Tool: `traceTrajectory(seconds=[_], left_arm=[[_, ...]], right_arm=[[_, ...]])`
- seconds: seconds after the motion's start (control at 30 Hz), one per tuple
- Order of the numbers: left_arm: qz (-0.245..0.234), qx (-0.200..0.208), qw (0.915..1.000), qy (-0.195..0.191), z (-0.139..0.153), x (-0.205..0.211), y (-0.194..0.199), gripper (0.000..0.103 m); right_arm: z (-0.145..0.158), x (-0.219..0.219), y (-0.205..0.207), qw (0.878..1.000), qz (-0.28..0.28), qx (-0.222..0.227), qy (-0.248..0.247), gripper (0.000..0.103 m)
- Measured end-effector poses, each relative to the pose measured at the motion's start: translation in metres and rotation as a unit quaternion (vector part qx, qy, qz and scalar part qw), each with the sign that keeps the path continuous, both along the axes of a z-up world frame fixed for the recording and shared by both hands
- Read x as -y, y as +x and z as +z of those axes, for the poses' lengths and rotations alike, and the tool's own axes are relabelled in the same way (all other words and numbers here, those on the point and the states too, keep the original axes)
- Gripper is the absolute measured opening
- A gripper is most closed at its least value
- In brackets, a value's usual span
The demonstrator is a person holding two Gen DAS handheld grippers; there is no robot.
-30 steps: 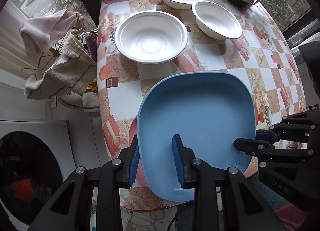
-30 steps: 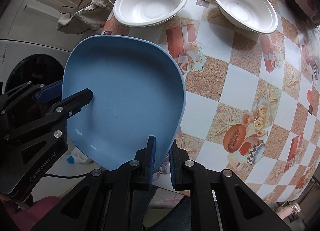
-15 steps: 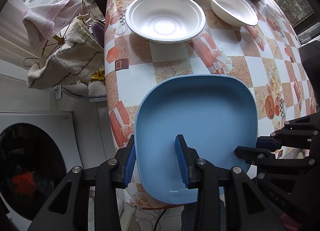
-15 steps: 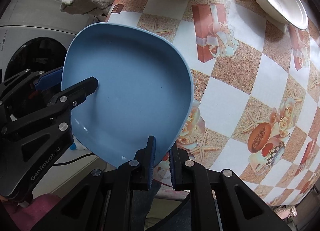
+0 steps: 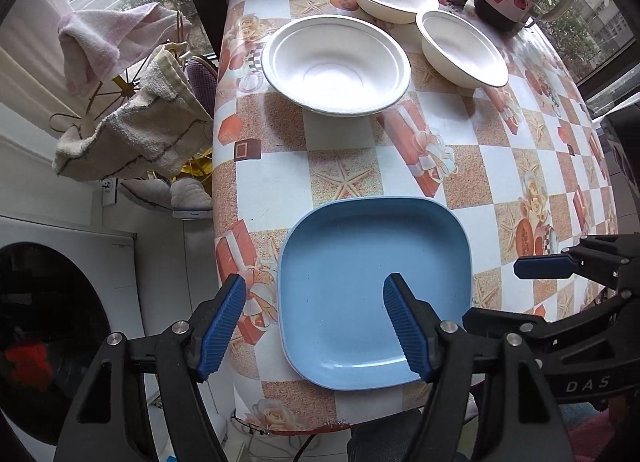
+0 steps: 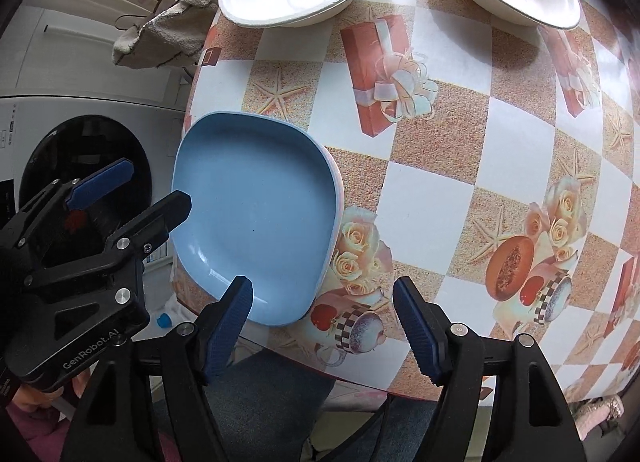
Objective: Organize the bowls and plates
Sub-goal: 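Lower the blue plate onto the pink plate and open the right gripper, then move the right gripper to a white bowl and grasp its rim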
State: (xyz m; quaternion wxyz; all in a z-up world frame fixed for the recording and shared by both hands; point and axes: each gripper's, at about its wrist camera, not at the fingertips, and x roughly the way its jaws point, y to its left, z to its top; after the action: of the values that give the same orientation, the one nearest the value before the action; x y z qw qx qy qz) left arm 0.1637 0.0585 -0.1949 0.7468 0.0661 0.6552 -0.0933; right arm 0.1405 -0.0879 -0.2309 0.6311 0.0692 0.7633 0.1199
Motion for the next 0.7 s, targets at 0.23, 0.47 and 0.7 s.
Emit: traceTrajectory(seconds=[0.23,0.47,0.7], left_arm=[[0.013,-0.002,0.9997,-0.020,0.007,-0.006,0.000,0.078],[-0.020,-0.008,0.9995,-0.023,0.008,0.012,-0.001,0.078],[-0.064,-0.010,0.9974,-0.031,0.011,0.041,0.004,0.078]], right_arm=[[0.008,0.066,-0.015,0.991,-0.129,0.006,-0.013,0.103],[-0.001,0.106,-0.036,0.978,-0.201,-0.027,-0.040,0.103],[0.009,0.113,-0.042,0.978,-0.199,-0.018,-0.054,0.103]])
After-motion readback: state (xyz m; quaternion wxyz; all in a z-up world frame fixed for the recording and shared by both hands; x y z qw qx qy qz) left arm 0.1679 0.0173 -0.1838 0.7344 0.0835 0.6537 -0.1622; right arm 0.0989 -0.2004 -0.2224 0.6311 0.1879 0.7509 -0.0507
